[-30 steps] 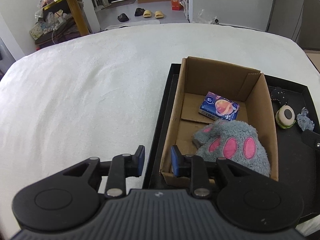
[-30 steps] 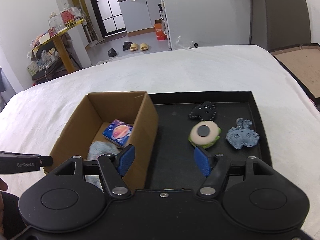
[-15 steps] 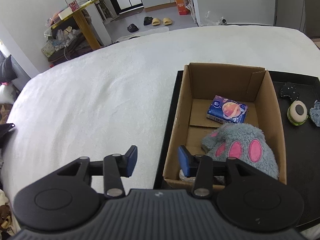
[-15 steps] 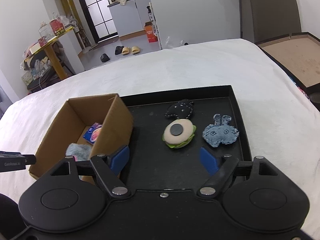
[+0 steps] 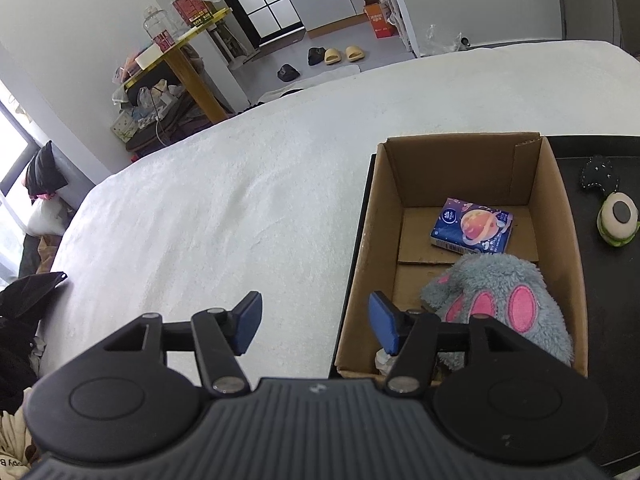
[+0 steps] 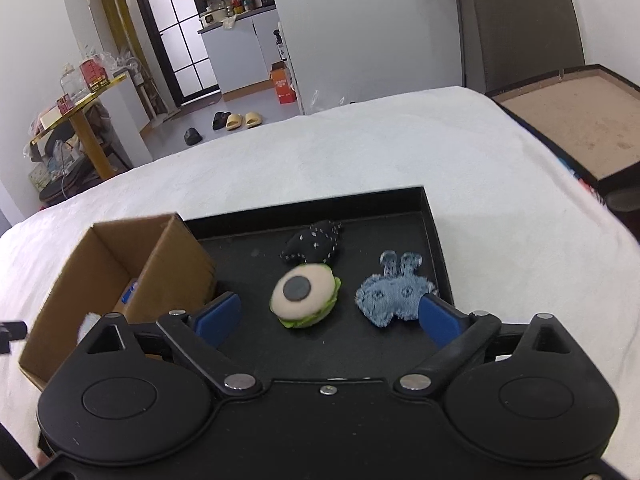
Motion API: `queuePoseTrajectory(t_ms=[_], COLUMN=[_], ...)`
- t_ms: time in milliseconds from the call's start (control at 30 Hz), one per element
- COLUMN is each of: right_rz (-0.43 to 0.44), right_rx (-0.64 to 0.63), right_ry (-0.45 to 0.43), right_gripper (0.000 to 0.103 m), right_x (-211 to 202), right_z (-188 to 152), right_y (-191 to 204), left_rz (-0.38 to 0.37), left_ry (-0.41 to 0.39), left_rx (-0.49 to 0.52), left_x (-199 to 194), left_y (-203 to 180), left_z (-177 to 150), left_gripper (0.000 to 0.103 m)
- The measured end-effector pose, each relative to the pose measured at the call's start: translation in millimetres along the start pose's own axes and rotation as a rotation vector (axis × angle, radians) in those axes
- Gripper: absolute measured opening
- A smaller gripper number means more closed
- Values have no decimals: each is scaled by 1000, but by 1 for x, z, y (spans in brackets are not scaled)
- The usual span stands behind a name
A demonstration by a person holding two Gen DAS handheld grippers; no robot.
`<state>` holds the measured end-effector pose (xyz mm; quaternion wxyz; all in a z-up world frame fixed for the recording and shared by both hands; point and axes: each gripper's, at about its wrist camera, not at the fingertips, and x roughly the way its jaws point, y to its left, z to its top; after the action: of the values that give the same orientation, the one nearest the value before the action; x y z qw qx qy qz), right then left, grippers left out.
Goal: Organize soft objects
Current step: 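Move the right gripper to the burger plush and close on it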
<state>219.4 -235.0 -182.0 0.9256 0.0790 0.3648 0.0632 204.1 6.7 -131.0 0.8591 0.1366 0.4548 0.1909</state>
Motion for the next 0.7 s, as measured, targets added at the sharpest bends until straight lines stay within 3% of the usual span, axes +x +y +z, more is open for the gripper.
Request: queuePoseTrajectory(t_ms=[100,267,500,700], right_rz=[-19,45,61,27], right_rx=[-70,-57,-73,-143], right_ry=[-11,-5,25,22], right_gripper=[96,92,86,84], right_x=[8,24,54,78], right_z=[-6,-5,-7,-10], right_y=[8,11,20,34], left_rz=[27,44,73,121], left_ry=[-9,-17,26,47], left_rx=[8,12,18,62], left_x=[-3,-2,12,20], left_y=[-6,-12,-20,-32], left_z=[2,7,13,15], left_gripper=[58,58,58,58])
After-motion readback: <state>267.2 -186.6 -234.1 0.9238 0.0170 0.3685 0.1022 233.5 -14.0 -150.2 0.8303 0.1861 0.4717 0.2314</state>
